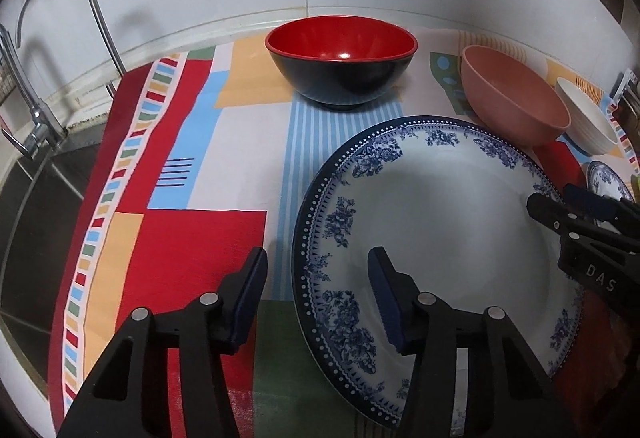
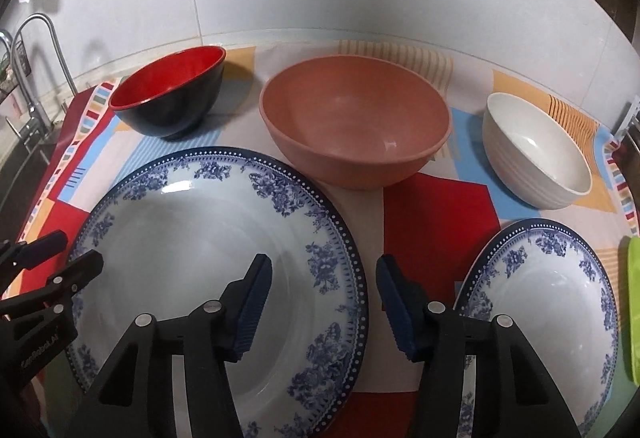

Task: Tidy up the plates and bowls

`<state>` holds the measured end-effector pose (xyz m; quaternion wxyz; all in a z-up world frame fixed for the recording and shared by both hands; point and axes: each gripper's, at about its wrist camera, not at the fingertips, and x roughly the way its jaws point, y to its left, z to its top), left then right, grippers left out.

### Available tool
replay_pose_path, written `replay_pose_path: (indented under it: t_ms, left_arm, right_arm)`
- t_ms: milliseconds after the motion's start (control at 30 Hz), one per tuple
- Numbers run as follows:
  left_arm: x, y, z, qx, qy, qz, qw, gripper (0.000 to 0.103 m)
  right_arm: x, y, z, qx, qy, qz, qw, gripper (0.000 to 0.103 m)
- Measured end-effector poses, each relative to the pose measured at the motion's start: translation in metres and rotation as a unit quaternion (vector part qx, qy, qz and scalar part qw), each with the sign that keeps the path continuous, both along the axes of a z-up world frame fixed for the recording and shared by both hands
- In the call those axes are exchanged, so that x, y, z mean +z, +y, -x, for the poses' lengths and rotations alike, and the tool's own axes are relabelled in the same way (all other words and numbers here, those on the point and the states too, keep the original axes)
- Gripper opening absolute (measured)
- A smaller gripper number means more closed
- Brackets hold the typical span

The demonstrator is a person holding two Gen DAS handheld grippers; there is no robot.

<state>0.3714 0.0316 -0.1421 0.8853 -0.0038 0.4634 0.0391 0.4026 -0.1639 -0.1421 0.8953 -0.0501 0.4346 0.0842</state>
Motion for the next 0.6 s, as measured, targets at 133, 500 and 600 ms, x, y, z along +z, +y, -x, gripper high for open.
replay_pose_path:
  t_ms: [133, 500, 600]
  left_arm:
    - [-0.0017, -0.0001, -0.0021, -0.004, 0.002, 0.007, 1.0, 0.043]
    - [-0.001, 0.0037, -0.0031, 0.005, -0.001, 0.019, 0.9998, 0.034]
    - [0.0013, 0.0065, 0.0006, 0.015, -0.002, 0.017, 0.9997, 0.034]
  right_arm:
    - [-0.0034, 0.0015, -0.0025, 0.003, 0.007, 0.002, 1.0, 0.047]
    - [-0.004, 0.0027, -0.0031, -0.001, 0.007, 0.007, 1.0, 0.037]
    - [-0.0021, 0.0044, 0.0, 0.002, 0.011, 0.006, 1.0, 0.036]
